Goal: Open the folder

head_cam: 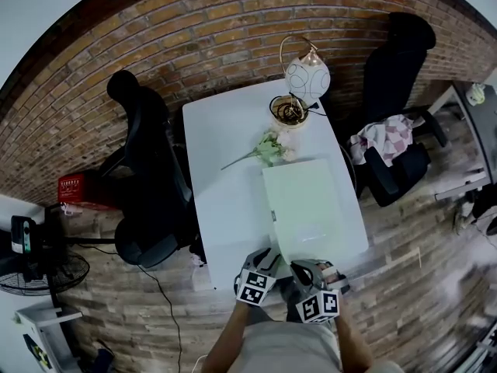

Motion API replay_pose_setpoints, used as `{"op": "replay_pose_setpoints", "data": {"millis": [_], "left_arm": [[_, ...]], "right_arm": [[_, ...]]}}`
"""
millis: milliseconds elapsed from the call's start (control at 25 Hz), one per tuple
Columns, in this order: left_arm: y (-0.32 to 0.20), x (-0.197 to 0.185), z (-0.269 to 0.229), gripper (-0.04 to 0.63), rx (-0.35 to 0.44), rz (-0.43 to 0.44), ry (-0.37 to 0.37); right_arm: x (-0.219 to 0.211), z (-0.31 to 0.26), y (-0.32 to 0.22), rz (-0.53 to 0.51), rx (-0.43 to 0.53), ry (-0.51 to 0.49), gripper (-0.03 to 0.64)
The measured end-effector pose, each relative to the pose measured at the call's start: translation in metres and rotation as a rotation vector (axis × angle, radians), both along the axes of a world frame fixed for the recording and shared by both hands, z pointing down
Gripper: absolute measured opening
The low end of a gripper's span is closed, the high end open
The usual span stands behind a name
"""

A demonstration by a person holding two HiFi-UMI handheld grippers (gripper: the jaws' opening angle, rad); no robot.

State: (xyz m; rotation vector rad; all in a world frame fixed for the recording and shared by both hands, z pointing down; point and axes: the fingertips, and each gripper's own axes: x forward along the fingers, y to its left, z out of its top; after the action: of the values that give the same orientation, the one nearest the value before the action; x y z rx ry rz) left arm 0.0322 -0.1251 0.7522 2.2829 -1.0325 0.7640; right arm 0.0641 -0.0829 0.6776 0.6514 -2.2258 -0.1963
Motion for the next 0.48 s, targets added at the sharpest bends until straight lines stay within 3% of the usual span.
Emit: {"op": "replay_pose_setpoints", "data": {"millis": [480], "left_arm": [[0.0, 0.0, 0.0, 0.137, 0.0, 0.014, -0.006]], "right_arm": [[0.008, -0.017, -0.004, 0.054, 0.038, -0.007, 0.014]]}}
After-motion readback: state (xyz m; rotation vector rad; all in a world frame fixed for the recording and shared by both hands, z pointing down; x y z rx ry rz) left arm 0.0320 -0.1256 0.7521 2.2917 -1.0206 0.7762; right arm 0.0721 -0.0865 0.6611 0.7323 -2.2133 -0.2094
